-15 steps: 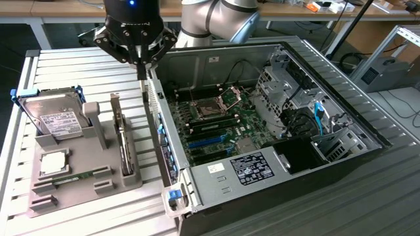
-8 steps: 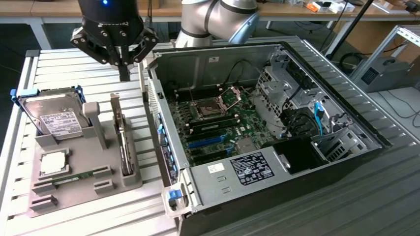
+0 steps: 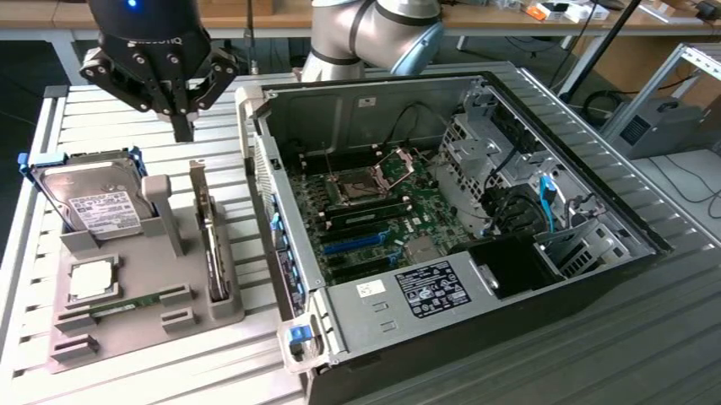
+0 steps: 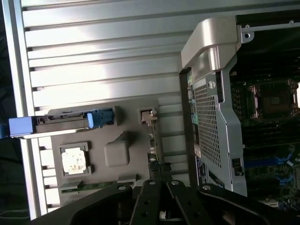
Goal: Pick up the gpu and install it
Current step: 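Reach for the gpu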
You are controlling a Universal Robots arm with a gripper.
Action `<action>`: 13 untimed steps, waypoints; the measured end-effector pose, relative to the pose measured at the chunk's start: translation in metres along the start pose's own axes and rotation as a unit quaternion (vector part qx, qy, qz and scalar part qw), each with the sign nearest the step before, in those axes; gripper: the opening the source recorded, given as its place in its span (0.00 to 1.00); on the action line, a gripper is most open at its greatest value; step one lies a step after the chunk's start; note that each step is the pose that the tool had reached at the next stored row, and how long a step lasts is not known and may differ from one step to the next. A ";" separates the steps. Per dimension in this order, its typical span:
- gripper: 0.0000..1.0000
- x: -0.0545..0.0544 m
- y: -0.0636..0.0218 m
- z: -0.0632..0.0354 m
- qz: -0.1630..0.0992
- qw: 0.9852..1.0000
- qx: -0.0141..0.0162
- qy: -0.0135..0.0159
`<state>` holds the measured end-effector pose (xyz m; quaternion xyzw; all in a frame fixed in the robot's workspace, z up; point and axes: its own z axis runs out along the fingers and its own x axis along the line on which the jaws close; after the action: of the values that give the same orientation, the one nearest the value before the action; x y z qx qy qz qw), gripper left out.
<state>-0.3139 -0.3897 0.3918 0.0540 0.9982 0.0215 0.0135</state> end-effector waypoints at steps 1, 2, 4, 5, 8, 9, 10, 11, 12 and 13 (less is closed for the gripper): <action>0.11 0.000 0.0000 0.0000 0.000 1.000 0.000 0.000; 0.11 0.000 0.0000 0.0000 0.000 1.000 0.000 0.000; 0.11 0.000 -0.0001 0.0000 0.000 1.000 0.000 0.000; 0.11 0.000 -0.0007 0.0000 0.000 1.000 0.000 0.000; 0.11 0.000 -0.0093 -0.0004 0.000 1.000 0.000 0.000; 0.11 0.000 -0.0124 -0.0005 0.000 1.000 0.000 0.000; 0.11 0.000 -0.0159 -0.0007 0.000 1.000 0.000 0.000; 0.11 0.000 -0.0194 -0.0009 0.000 1.000 0.000 0.000; 0.11 0.000 -0.0223 -0.0010 0.000 1.000 0.000 0.000; 0.11 0.000 -0.0260 -0.0011 0.000 1.000 0.000 0.000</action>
<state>-0.3164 -0.4156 0.3917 0.0540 0.9982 0.0215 0.0135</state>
